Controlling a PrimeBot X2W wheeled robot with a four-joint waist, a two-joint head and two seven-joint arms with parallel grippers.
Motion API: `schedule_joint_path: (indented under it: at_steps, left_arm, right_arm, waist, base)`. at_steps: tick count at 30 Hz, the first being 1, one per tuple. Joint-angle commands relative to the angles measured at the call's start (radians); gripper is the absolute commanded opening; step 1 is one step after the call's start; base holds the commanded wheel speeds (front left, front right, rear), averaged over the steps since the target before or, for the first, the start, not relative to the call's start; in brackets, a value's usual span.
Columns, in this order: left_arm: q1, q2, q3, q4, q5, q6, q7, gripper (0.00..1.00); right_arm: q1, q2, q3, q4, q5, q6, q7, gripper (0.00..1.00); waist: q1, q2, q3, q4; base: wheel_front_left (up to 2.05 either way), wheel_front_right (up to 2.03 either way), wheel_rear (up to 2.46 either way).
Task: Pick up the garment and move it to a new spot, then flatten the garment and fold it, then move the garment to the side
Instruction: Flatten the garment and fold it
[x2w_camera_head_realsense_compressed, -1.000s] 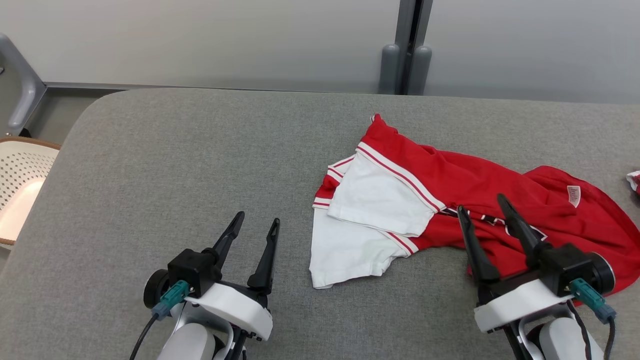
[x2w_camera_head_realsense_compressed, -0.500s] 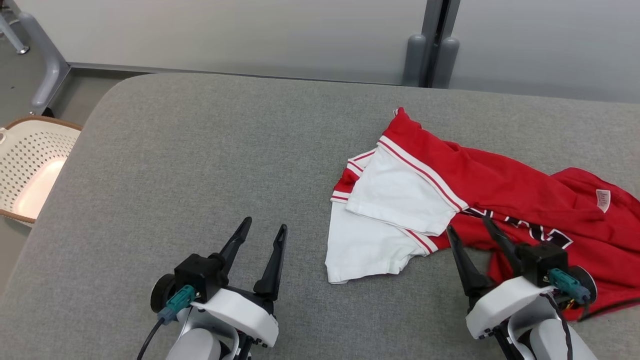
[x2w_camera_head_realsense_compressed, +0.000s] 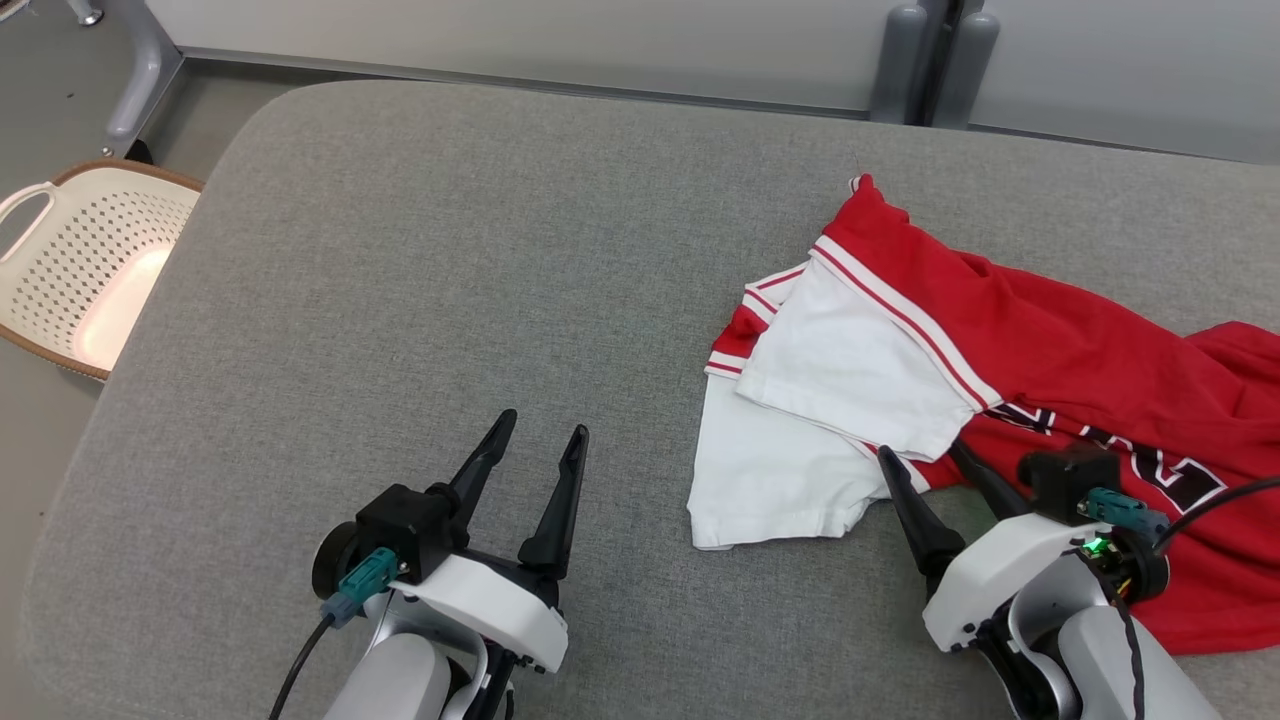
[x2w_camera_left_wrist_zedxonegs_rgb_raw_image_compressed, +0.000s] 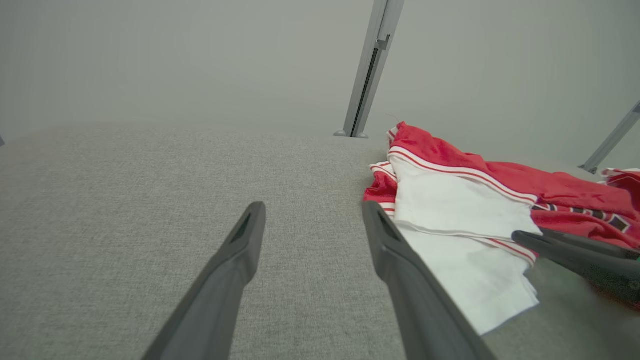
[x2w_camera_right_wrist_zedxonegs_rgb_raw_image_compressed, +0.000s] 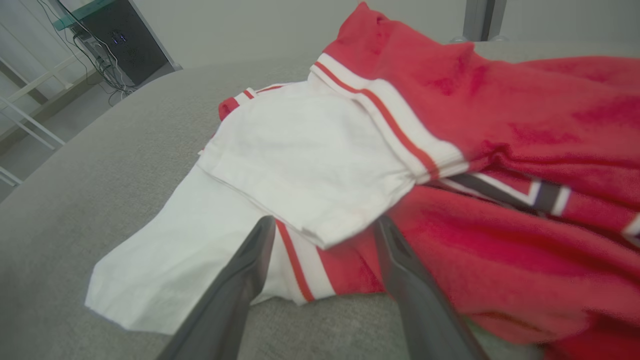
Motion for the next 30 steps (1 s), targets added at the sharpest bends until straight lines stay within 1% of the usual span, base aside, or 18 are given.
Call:
schedule_joint_path:
  at_steps: [1, 9, 10, 11, 12, 13, 18, 23, 28, 30]
  left_arm:
    - [-0.013, 0.004, -0.002, -0.003, -0.007, 0.006, -0.001, 1.0]
    - [-0.024, 0.004, -0.012, 0.001, -0.012, 0.009, -0.002, 1.0]
    - [-0.023, 0.004, -0.012, 0.001, -0.013, 0.01, -0.002, 1.0]
    - [-0.021, 0.004, -0.012, 0.002, -0.013, 0.011, -0.002, 1.0]
    - [-0.02, 0.004, -0.013, 0.003, -0.013, 0.012, -0.001, 1.0]
    - [-0.019, 0.004, -0.013, 0.004, -0.014, 0.012, -0.001, 1.0]
    - [-0.018, 0.004, -0.011, 0.006, -0.019, 0.016, -0.001, 1.0]
    - [-0.017, 0.004, -0.017, -0.002, -0.023, 0.019, -0.001, 1.0]
    - [-0.031, 0.004, -0.027, -0.009, -0.029, 0.016, -0.002, 1.0]
    - [-0.039, 0.004, -0.036, -0.011, -0.035, 0.014, -0.001, 1.0]
  right_arm:
    - [-0.014, -0.014, 0.003, 0.001, 0.009, 0.0, 0.002, 1.0]
    - [-0.047, -0.032, 0.012, -0.003, 0.027, 0.0, -0.023, 1.0]
    - [-0.049, -0.032, 0.014, -0.005, 0.027, 0.0, -0.024, 0.84]
    - [-0.05, -0.033, 0.014, -0.007, 0.025, 0.0, -0.027, 0.42]
    - [-0.051, -0.034, 0.014, -0.01, 0.023, 0.0, -0.027, 0.17]
    - [-0.051, -0.035, 0.015, -0.013, 0.02, 0.0, -0.03, 0.0]
    - [-0.053, -0.04, 0.009, -0.043, 0.007, 0.0, -0.036, 0.0]
    - [-0.083, -0.051, 0.027, -0.094, -0.003, 0.0, -0.009, 0.0]
    - [-0.191, -0.09, 0.055, -0.163, 0.013, 0.0, 0.046, 0.0]
    - [-0.258, -0.125, 0.072, -0.179, 0.007, 0.0, 0.07, 0.0]
  waist:
    - [0.0, 0.0, 0.009, 0.008]
    - [0.0, 0.0, 0.021, 0.023]
    - [0.0, 0.0, 0.02, 0.023]
    - [0.0, 0.0, 0.018, 0.023]
    - [0.0, 0.0, 0.016, 0.024]
    - [0.0, 0.0, 0.014, 0.024]
    - [0.0, 0.0, 0.003, 0.023]
    - [0.0, 0.0, 0.005, 0.027]
    - [0.0, 0.0, 0.029, 0.042]
    - [0.0, 0.0, 0.045, 0.057]
  base:
    - [0.0, 0.0, 0.0]
    - [0.0, 0.0, 0.0]
    - [0.0, 0.0, 0.0]
    - [0.0, 0.0, 0.0]
    - [0.0, 0.0, 0.0]
    - [0.0, 0.0, 0.0]
    - [0.0, 0.0, 0.0]
    - [0.0, 0.0, 0.0]
    - [0.0, 0.0, 0.0]
    - [0.0, 0.0, 0.0]
